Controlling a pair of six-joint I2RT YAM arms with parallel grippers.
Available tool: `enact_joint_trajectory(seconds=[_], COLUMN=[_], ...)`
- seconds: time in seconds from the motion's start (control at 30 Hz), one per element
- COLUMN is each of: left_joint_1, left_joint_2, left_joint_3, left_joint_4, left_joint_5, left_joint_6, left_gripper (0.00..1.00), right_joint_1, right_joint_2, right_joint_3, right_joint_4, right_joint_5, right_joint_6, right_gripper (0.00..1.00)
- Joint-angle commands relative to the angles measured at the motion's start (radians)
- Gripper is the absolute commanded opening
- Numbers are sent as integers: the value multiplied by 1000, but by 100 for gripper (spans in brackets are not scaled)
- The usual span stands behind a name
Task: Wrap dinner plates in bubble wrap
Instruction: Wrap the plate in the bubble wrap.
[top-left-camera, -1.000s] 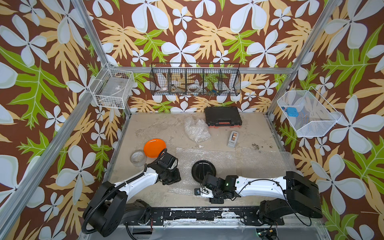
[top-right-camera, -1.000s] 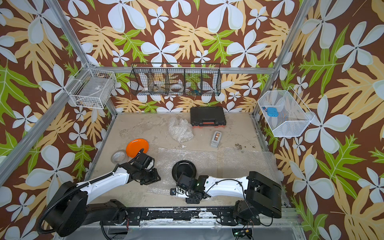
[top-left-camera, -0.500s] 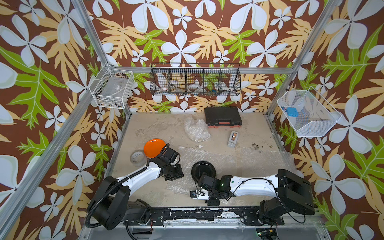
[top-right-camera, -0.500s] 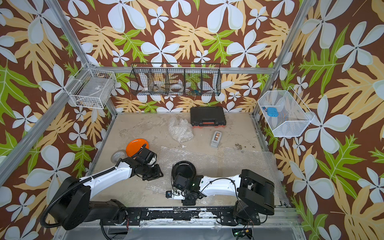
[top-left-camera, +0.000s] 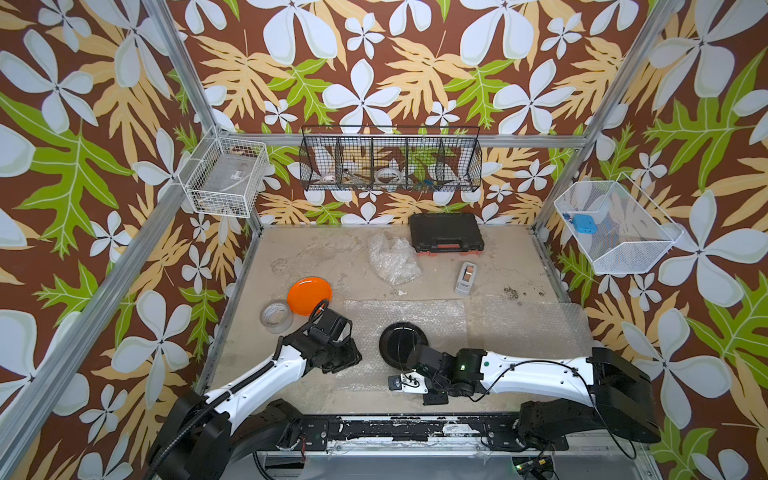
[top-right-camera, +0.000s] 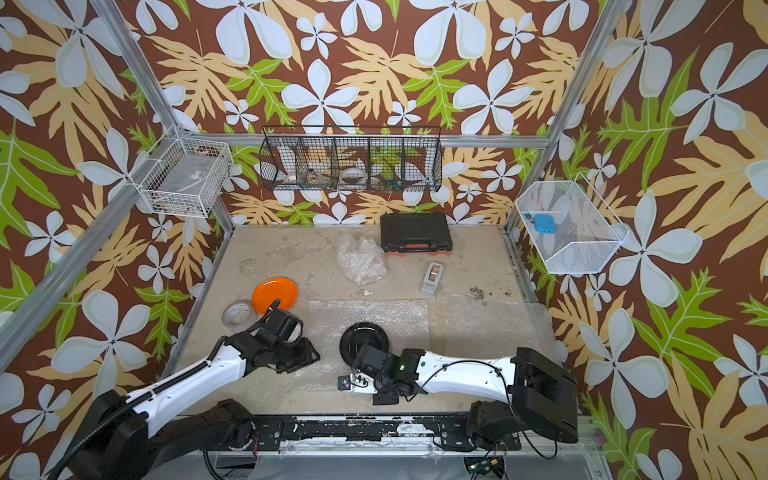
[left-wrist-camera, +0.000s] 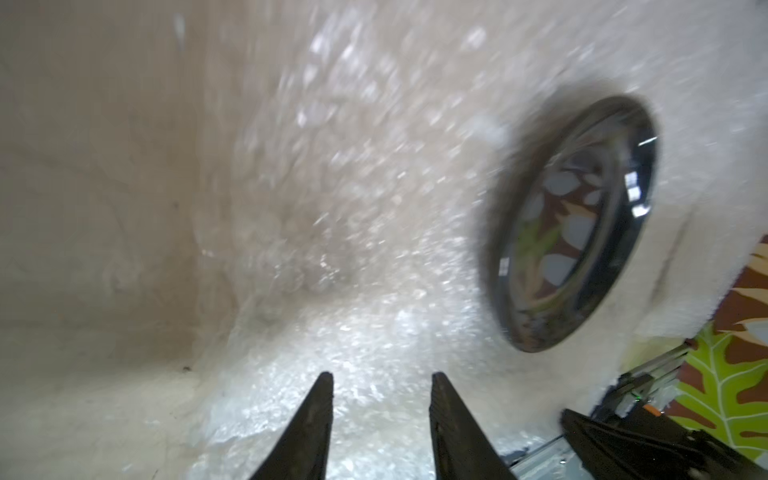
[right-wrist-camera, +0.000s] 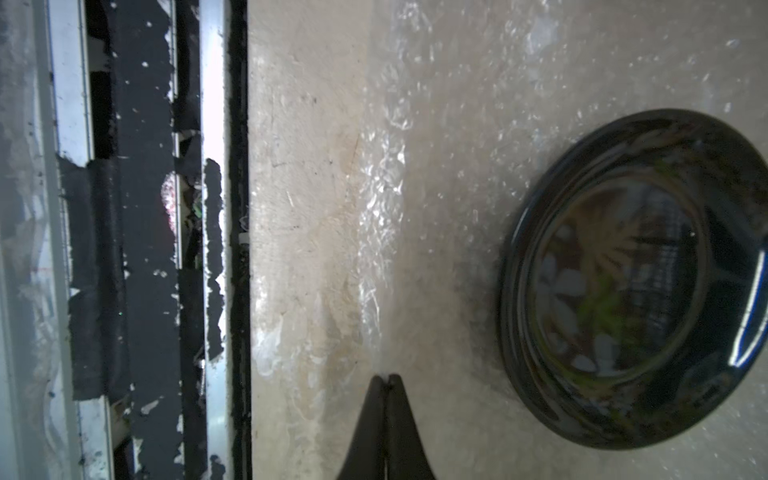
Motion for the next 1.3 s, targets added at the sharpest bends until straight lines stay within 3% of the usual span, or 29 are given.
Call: enact_joint_trajectory(seconds=[0.0,0.2,0.43,0.67,0.87,1.27], left_joint_1=[1,1,-13,-152,-244,-246], left_joint_2=[9,43,-13,64,220,556], left_joint_3=[114,197,151,180,233,340], left_joint_4=[-110,-107,-18,85,148,243], left_joint_5=[-109,11,154,207,184,150], left_joint_6=[63,189,170,125,132,213], left_gripper=[43,34,24,20,18,15], right_joint_1=[-50,-195,-391,-540,-586,-628], right_joint_2=[-12,17,88,193,242,275], right_joint_3=[28,89,159,192,187,176], right_joint_4=[-19,-9,3,17,61,140], right_joint_5=[-40,-222,-418,-574,-600,-622], right_joint_6=[-7,37,178,373,490,685], right_gripper=[0,0,0,0,0,0])
